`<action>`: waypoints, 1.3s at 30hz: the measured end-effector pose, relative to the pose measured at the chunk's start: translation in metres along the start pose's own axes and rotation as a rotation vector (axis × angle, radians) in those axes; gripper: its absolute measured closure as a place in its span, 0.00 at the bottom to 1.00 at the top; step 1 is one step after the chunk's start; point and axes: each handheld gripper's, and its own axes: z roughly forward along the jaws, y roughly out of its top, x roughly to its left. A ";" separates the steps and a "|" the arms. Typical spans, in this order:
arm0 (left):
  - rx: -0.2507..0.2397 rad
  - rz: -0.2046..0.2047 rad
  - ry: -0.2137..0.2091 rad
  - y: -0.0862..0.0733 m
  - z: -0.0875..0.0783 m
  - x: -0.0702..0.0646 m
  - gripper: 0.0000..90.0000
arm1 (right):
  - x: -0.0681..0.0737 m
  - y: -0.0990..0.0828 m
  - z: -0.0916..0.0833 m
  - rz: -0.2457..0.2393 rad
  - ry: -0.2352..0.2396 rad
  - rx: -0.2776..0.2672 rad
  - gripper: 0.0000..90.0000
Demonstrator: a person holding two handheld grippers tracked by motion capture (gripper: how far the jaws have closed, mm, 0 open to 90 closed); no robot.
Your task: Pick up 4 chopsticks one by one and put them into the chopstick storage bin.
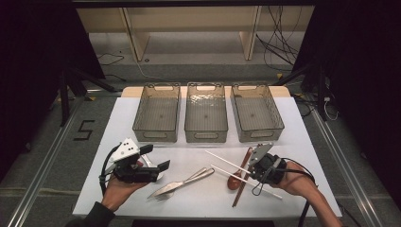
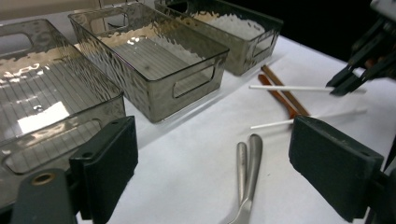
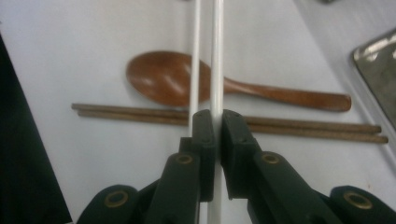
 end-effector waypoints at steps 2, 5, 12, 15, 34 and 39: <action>0.030 -0.004 -0.009 0.004 0.004 0.000 0.17 | 0.004 0.005 -0.002 -0.020 0.000 -0.010 0.95; 0.064 0.020 -0.020 0.012 0.009 -0.003 0.17 | 0.009 0.011 -0.003 -0.043 -0.003 -0.009 0.95; 0.150 0.112 -0.084 0.031 0.026 -0.016 0.18 | 0.020 0.025 -0.001 -0.103 -0.001 -0.008 0.95; 0.188 0.151 -0.122 0.036 0.034 -0.022 0.19 | 0.024 0.031 -0.001 -0.131 0.001 -0.004 0.95; 0.394 0.382 -0.244 0.032 0.055 -0.050 0.36 | 0.047 0.061 0.005 -0.269 0.026 0.004 0.95; 0.427 0.416 -0.255 0.028 0.059 -0.055 0.41 | 0.050 0.064 0.006 -0.297 0.034 0.011 0.95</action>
